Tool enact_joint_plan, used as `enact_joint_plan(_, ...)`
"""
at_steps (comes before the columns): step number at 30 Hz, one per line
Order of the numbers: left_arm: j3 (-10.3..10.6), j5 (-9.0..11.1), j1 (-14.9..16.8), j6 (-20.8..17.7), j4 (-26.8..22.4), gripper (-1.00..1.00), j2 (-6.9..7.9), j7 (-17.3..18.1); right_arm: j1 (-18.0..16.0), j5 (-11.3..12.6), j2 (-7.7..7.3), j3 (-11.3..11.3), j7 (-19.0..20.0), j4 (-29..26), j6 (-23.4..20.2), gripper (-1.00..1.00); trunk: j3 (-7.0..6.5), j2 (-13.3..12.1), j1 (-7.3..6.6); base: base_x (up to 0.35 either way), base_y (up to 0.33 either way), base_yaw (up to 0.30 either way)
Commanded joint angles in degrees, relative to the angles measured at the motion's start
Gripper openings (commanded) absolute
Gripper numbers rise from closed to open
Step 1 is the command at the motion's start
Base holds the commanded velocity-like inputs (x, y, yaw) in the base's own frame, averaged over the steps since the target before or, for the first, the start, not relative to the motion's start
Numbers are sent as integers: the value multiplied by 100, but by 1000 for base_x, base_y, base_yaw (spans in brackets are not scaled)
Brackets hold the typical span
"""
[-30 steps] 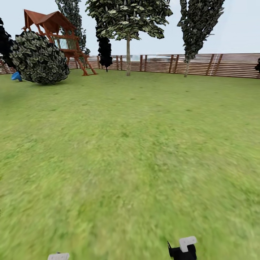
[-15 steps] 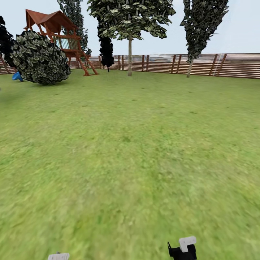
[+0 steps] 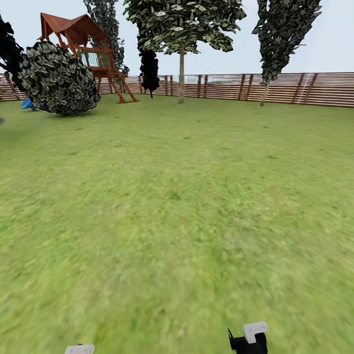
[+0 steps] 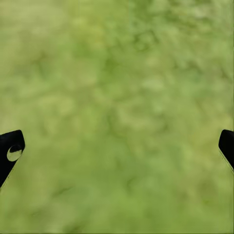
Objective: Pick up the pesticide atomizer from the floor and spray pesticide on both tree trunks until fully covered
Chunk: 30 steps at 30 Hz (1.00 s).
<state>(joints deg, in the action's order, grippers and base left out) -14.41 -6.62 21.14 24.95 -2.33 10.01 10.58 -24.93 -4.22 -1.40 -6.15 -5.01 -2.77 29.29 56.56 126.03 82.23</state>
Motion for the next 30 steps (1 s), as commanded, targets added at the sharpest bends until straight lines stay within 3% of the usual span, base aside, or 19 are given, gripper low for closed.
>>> enact_joint_plan(1, -53, -59, 4, 19, 5, -100, 1, 14, -3, -44, -1, -35, -52, 4, 7, 100, 5, 2, 3, 340, 0, 31)
enact_joint_plan(30, -53, -59, 4, 19, 5, -100, 1, 14, -3, -44, -1, -35, -52, 4, 7, 100, 5, 2, 3, 340, 0, 1)
